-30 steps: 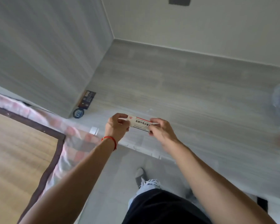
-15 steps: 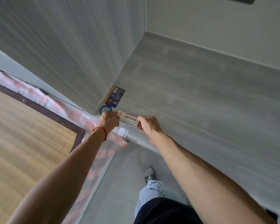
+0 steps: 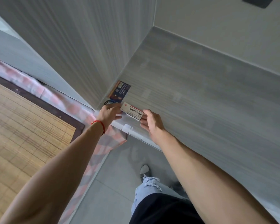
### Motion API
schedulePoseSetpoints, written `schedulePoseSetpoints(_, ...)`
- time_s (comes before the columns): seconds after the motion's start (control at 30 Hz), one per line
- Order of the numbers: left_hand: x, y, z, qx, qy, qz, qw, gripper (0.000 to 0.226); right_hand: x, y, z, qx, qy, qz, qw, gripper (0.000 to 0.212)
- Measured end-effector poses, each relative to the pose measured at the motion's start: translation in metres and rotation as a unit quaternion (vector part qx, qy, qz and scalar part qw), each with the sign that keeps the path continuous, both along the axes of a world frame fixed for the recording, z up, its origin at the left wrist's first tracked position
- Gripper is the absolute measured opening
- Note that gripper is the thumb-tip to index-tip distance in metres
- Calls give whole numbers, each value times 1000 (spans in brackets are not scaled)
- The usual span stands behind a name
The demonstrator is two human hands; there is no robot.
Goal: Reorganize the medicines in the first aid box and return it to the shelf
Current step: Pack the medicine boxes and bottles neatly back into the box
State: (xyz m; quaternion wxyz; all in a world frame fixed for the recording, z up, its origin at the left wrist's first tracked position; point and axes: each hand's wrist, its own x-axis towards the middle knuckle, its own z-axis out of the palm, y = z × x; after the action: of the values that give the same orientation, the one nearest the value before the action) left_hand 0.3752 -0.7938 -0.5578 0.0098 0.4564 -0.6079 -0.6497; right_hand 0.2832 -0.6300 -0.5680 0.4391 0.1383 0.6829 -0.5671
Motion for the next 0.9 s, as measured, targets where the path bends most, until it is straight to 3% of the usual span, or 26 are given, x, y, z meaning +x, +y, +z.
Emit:
schedulePoseSetpoints(0.1,2,5,5,-2,6,17,1000,26,-1,5,3,-16,10,-1,1000,19)
schedulePoseSetpoints(0.17,7,10,12,-107,-22,-2,994,20,-1,15,8,-13,29,-1,999,16)
schedulePoseSetpoints(0.27,16,26,25,-294,-80,-24,952,26,-1,45,17,-13,59,16,998,12)
schedulePoseSetpoints(0.4,12,76,43,-288,-1,-40,957,29,1,103,31,-24,89,10,996,13)
schedulePoseSetpoints(0.53,-15,137,58,-287,75,-133,946,25,0,161,49,5,157,-8,988,13)
schedulePoseSetpoints(0.77,-58,241,75,-334,156,-307,877,25,0,261,81,92,326,-16,941,20)
schedulePoseSetpoints(0.9,-70,300,87,-362,184,-357,841,26,0,322,93,104,396,-18,912,25)
